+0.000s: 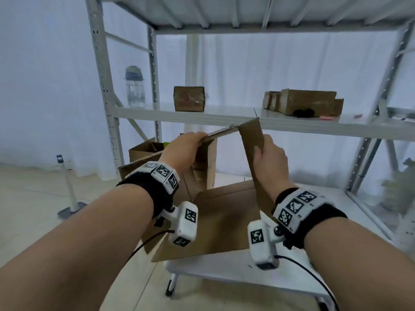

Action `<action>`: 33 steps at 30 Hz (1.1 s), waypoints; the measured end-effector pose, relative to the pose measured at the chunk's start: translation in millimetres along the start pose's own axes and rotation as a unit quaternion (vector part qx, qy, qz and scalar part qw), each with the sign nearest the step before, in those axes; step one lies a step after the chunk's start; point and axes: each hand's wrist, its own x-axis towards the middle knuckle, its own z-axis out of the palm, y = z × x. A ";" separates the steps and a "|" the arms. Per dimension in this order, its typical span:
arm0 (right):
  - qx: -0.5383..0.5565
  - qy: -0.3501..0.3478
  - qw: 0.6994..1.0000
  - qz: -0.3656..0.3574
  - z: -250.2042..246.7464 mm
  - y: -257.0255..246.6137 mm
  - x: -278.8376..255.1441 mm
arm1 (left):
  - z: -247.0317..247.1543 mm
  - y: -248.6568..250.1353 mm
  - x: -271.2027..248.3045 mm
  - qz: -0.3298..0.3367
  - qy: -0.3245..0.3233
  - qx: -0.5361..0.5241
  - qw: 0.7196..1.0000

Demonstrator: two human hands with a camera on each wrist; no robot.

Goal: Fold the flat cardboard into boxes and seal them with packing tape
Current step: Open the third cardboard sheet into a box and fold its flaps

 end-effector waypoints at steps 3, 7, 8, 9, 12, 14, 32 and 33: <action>0.030 0.031 0.999 0.011 -10.1 -12.4 12.2 | -11.3 -7.1 1.0 -0.019 0.009 0.034 0.999; 0.049 0.043 0.997 0.030 -15.2 -19.1 10.7 | -19.3 -23.1 -16.8 -0.061 0.020 0.112 0.992; 0.056 0.048 0.997 0.032 -15.5 -20.3 9.0 | -19.8 -25.6 -22.1 -0.077 0.017 0.124 0.989; 0.063 0.053 0.996 0.035 -15.9 -21.5 7.6 | -20.1 -27.2 -26.5 -0.092 0.015 0.125 0.988; 0.108 0.078 0.990 0.040 -15.9 -26.9 6.9 | -19.1 -24.9 -35.9 -0.114 -0.005 0.090 0.989; 0.147 0.100 0.983 0.052 -19.6 -34.6 10.8 | -22.3 -13.1 -37.5 -0.090 -0.020 0.081 0.993; 0.379 0.198 0.885 0.183 -82.5 -60.9 50.5 | -85.8 43.8 -22.7 0.067 -0.127 0.322 0.936; 0.386 0.199 0.882 0.183 -82.9 -60.5 50.9 | -87.0 44.3 -21.5 0.058 -0.118 0.349 0.928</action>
